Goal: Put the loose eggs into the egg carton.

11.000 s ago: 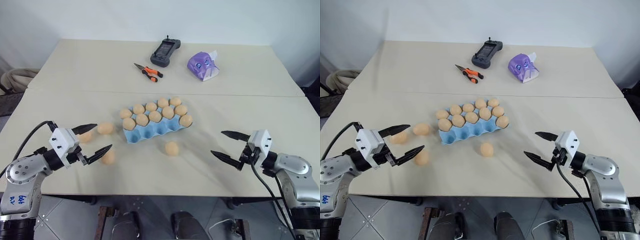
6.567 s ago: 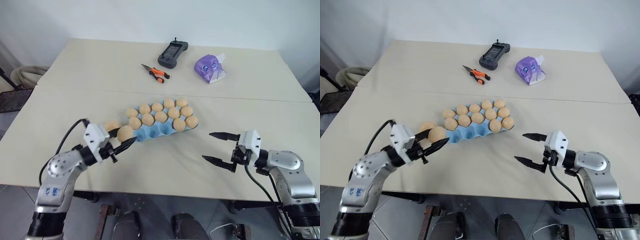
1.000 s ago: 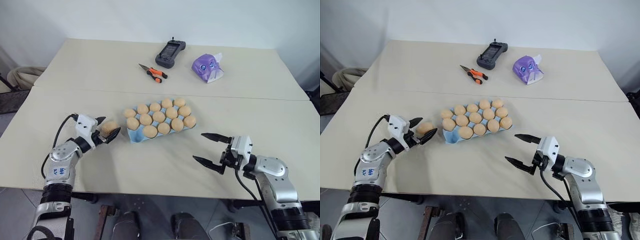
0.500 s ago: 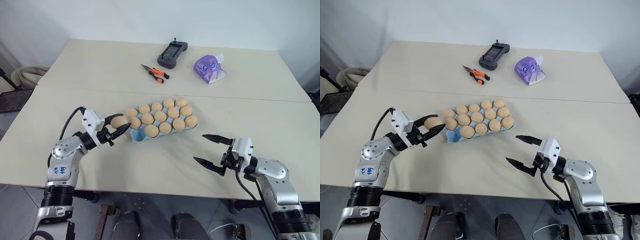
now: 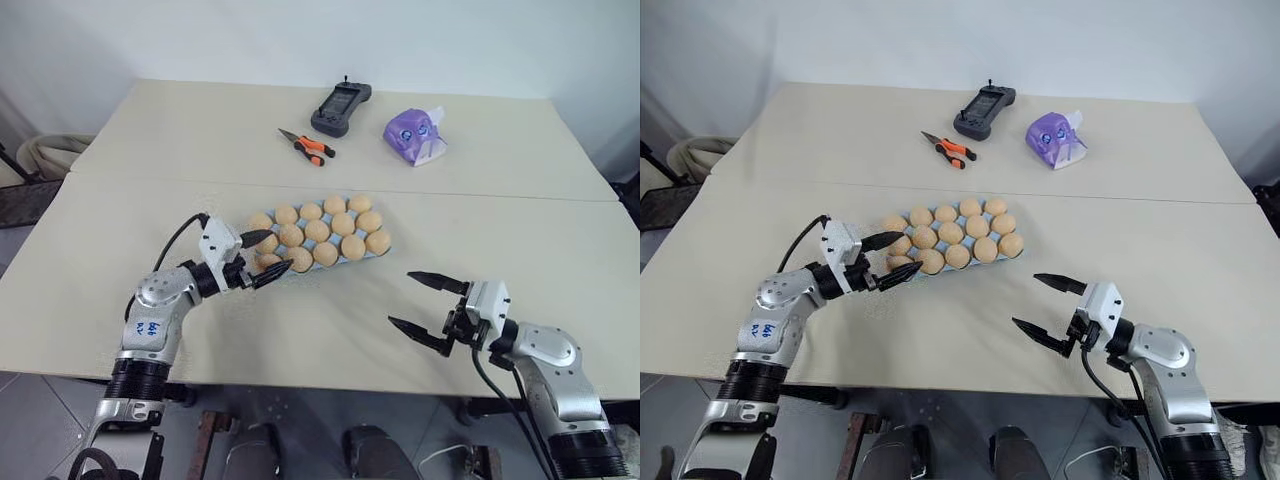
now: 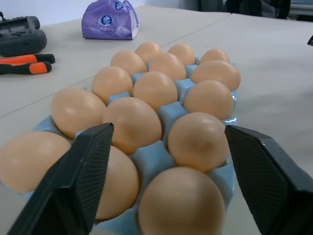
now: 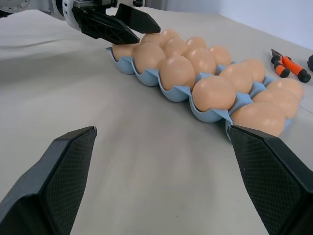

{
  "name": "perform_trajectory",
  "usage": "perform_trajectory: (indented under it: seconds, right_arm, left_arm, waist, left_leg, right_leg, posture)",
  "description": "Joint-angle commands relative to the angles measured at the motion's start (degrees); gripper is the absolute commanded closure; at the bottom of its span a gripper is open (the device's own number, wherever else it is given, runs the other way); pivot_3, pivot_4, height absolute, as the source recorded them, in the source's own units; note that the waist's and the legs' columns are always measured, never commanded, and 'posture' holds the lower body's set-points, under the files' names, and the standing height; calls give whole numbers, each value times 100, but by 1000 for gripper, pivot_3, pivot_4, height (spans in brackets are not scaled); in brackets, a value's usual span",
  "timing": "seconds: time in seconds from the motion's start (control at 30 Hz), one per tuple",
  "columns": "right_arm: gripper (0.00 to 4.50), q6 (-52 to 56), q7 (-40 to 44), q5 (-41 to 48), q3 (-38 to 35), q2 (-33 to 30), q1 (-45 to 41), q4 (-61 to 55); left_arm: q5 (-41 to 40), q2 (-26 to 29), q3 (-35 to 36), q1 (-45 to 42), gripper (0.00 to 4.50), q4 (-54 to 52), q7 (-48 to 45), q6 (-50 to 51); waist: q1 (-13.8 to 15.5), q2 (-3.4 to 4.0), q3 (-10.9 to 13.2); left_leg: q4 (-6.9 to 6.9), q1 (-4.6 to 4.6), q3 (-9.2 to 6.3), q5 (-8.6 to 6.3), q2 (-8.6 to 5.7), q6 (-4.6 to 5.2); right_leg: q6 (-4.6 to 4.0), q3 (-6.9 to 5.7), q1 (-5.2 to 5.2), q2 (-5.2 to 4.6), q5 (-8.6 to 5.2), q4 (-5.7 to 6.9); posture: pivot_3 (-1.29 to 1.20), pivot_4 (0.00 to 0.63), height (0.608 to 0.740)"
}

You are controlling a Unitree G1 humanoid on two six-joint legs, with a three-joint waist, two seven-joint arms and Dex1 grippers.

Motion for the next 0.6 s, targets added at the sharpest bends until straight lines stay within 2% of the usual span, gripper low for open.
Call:
perform_trajectory:
  seconds: [0.03,0.2,0.33,0.43,0.6]
  right_arm:
    - [0,-38,-15,129,-286,-150,62,-181]
    - [0,-44,95,238,-540,-324,241,-107]
    - [0,-45,121,272,-745,-422,298,4]
    - [0,-49,143,273,-783,-430,276,79]
    - [0,-97,202,250,-763,-439,-87,416]
  left_arm:
    - [-194,335,404,353,794,-428,-130,-67]
    - [-445,966,1010,1220,794,-1207,-321,52]
    - [-445,1402,1526,1900,794,-1298,-427,-29]
    - [-404,1462,1708,2106,794,-1197,-370,-103]
    - [-303,1396,1598,2124,794,-1224,-283,-113]
  waist:
    - [-14,0,0]
    - [-9,0,1]
    - [-1,1,1]
    - [2,1,1]
    - [5,1,1]
  left_leg:
    - [-2,0,2,0,5,0]
    - [-18,0,2,-2,19,-6]
    - [-24,2,-2,-3,14,-5]
    - [-28,3,-1,-4,6,-2]
    - [-32,3,-4,-6,5,-3]
  right_leg:
    - [0,3,-1,-2,0,-1]
    - [-6,3,-4,-11,-3,-8]
    - [-7,-1,0,-17,-3,-12]
    - [-7,-3,1,-27,-3,-13]
    - [-9,-8,4,-38,-1,-16]
  posture:
    - [0,150,740]
    - [0,150,740]
    - [0,150,740]
    - [0,150,740]
    - [0,150,740]
